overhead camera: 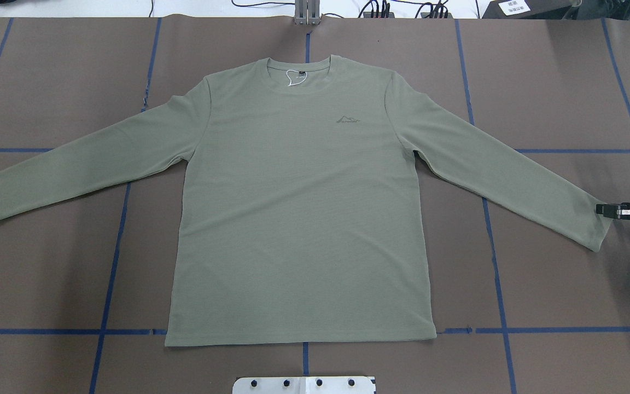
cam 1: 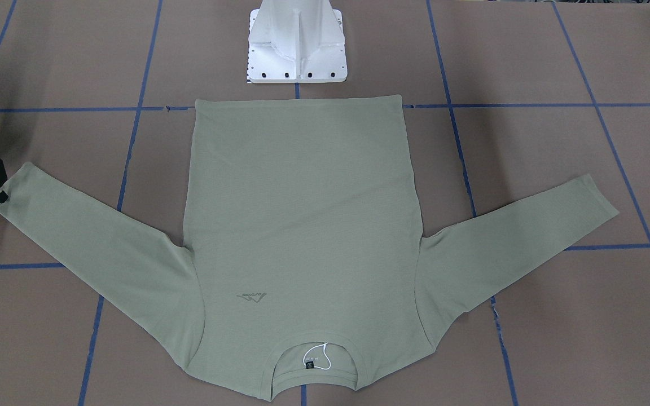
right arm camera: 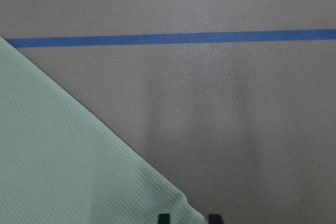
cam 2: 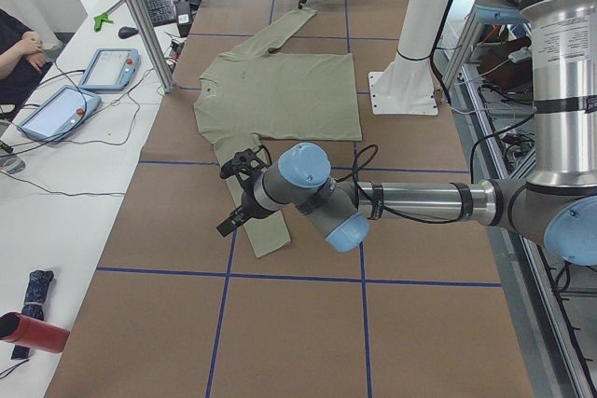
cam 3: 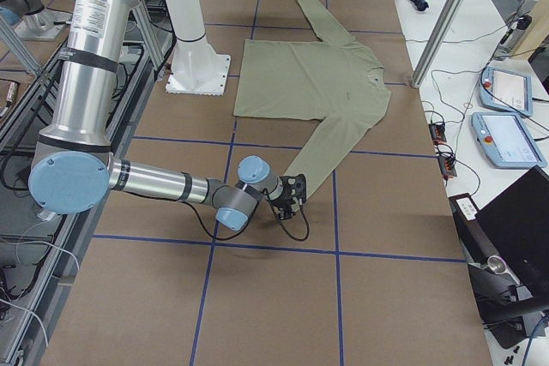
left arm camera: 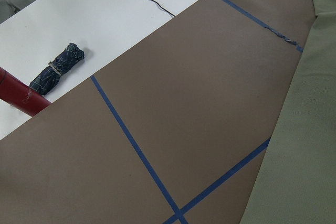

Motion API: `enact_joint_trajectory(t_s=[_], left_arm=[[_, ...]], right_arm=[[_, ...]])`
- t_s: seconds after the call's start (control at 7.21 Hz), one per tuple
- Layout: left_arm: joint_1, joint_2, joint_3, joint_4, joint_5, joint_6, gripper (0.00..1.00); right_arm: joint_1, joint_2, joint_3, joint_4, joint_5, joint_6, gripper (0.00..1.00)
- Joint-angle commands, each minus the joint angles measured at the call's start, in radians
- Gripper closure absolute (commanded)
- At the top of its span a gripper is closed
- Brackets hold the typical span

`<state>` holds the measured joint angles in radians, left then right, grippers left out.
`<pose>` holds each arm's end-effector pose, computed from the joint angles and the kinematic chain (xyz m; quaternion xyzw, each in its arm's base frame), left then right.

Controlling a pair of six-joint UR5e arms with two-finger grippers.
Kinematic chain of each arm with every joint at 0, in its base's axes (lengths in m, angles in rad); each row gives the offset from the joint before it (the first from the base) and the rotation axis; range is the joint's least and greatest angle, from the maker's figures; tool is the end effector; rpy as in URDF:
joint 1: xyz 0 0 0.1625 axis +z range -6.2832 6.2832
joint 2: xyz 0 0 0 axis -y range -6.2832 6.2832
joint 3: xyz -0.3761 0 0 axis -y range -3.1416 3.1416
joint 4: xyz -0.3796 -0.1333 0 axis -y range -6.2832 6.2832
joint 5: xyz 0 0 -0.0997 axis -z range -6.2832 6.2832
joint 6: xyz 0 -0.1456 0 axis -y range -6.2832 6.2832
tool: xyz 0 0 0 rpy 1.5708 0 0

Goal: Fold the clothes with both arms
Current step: 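Grasp the sleeve cuff nearest the right gripper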

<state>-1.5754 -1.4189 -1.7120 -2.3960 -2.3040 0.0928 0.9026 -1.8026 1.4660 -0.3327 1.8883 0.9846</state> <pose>-0.0380 -0.4696 0.5400 0.3854 0.3107 0.1796 0.8501 -0.2050 -0.4016 0.6615 0.1868 -0.4128 0.0720 0.8886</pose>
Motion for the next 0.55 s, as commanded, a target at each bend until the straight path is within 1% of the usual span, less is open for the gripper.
enact_joint_trajectory(t_s=[0.0, 0.14, 0.28, 0.42], left_arm=[[0.0, 0.0, 0.0, 0.0, 0.0, -0.001, 0.0], [0.0, 0.0, 0.0, 0.0, 0.0, -0.001, 0.0], [0.0, 0.0, 0.0, 0.001, 0.0, -0.004, 0.0], [0.0, 0.0, -0.003, 0.001, 0.003, 0.001, 0.0]], right_arm=[[0.001, -0.001, 0.028, -0.002, 0.008, -0.001, 1.0], [0.004, -0.006, 0.058, -0.015, 0.009, -0.001, 1.0], [0.006, -0.007, 0.11, -0.066, 0.015, -0.001, 1.0], [0.007, -0.009, 0.235, -0.23, 0.015, -0.001, 1.0]])
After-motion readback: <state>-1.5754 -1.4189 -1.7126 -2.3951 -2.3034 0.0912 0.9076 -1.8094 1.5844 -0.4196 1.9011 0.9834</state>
